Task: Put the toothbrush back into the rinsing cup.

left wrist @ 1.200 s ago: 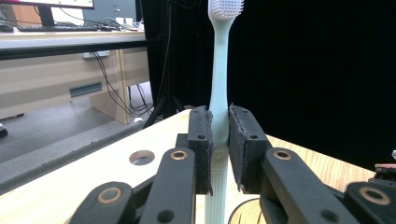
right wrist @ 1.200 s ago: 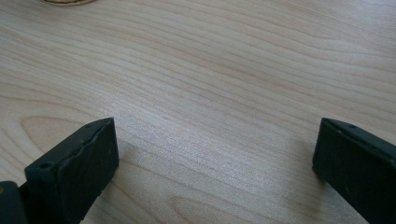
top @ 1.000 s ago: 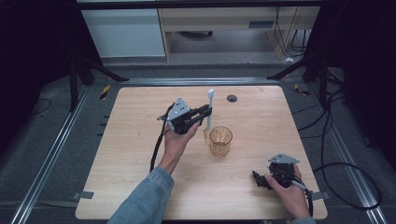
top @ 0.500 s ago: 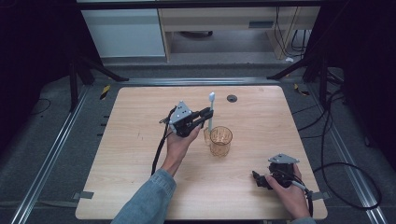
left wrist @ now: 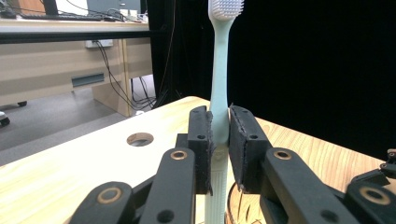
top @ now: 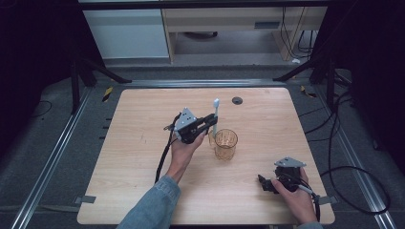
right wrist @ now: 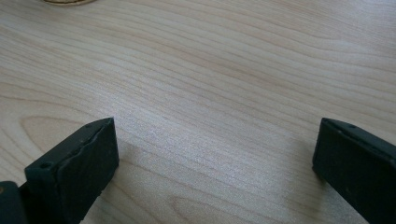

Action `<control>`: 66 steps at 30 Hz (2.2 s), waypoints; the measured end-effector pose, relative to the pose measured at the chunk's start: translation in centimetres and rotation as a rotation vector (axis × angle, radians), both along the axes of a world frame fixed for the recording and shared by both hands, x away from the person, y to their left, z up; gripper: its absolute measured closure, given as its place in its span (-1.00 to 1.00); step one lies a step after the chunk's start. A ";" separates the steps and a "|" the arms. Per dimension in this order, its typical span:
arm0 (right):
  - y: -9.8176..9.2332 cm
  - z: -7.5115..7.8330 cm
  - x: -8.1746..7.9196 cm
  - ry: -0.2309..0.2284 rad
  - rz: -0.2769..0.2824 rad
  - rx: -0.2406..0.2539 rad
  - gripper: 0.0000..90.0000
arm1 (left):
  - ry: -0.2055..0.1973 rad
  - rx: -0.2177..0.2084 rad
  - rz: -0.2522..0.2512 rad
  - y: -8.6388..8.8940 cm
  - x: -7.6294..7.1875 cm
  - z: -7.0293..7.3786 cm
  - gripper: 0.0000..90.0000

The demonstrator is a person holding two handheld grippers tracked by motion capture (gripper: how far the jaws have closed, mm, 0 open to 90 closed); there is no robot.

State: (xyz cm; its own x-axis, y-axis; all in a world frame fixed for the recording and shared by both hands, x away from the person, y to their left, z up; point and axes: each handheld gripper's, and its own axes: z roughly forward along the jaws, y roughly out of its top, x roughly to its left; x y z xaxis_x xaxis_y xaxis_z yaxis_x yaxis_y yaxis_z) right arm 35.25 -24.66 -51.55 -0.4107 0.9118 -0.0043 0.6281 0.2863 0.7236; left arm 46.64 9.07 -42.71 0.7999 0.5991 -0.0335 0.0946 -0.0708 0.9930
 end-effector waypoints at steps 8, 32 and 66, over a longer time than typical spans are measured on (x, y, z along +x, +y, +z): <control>0.0 0.0 0.0 0.000 0.000 -0.002 -0.99 | 0.000 0.000 0.000 -0.1 -0.1 -0.7 0.75; 0.0 0.0 0.0 0.000 0.000 -0.002 -0.99 | -0.005 0.011 0.017 -0.2 -0.1 -2.2 0.74; 0.0 0.0 0.0 0.000 0.001 0.001 -0.99 | -0.013 0.018 0.017 0.0 -0.1 -3.4 0.74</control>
